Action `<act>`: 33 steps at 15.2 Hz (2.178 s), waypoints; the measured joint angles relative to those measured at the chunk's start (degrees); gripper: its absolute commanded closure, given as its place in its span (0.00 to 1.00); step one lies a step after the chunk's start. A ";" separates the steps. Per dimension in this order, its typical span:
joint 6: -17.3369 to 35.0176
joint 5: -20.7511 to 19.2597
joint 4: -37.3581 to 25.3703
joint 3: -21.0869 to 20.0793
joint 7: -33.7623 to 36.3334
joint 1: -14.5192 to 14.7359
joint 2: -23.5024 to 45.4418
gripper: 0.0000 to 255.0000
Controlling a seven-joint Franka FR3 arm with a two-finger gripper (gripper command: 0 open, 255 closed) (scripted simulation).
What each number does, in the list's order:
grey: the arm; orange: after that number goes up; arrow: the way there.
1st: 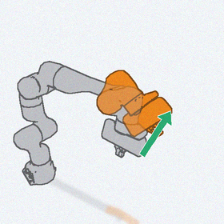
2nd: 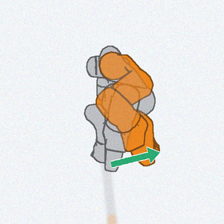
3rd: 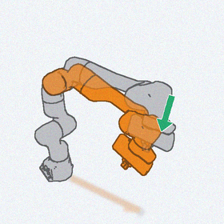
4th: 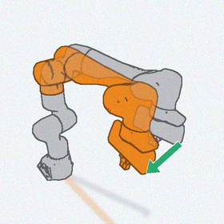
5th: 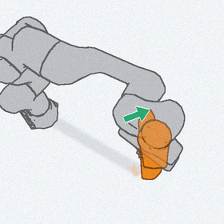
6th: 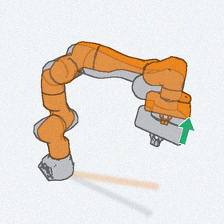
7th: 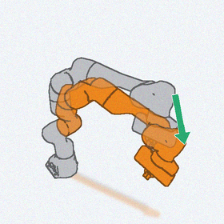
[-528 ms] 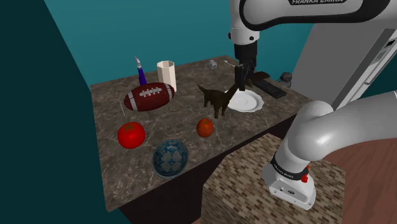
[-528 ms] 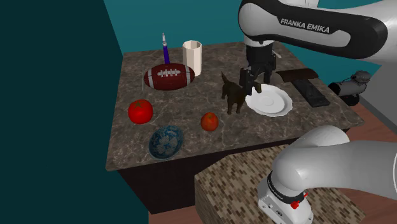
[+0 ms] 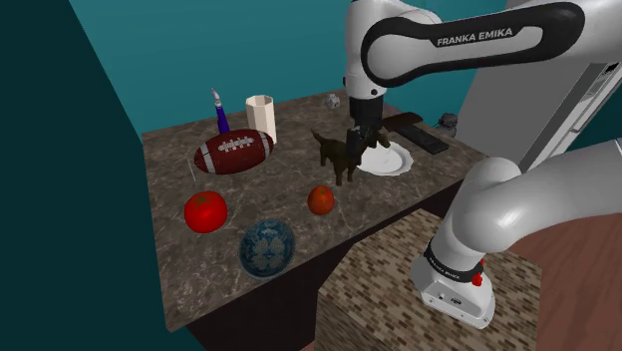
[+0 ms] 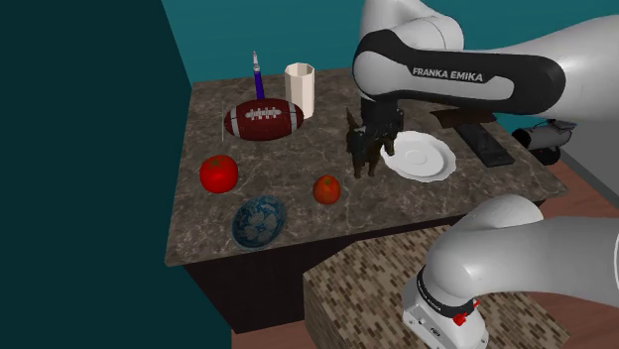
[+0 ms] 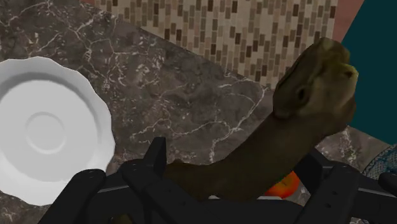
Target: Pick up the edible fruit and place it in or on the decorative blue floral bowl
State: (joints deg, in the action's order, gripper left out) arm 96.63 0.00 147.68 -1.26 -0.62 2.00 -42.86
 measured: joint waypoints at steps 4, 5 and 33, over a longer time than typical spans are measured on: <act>10.07 3.48 4.26 -1.86 2.74 1.61 2.56 0.00; 12.92 4.40 5.78 -2.38 3.36 2.10 3.03 0.00; 34.03 8.72 11.43 -4.62 6.64 5.86 13.92 1.00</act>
State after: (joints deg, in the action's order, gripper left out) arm 130.66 8.72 159.11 -5.88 6.01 7.86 -28.95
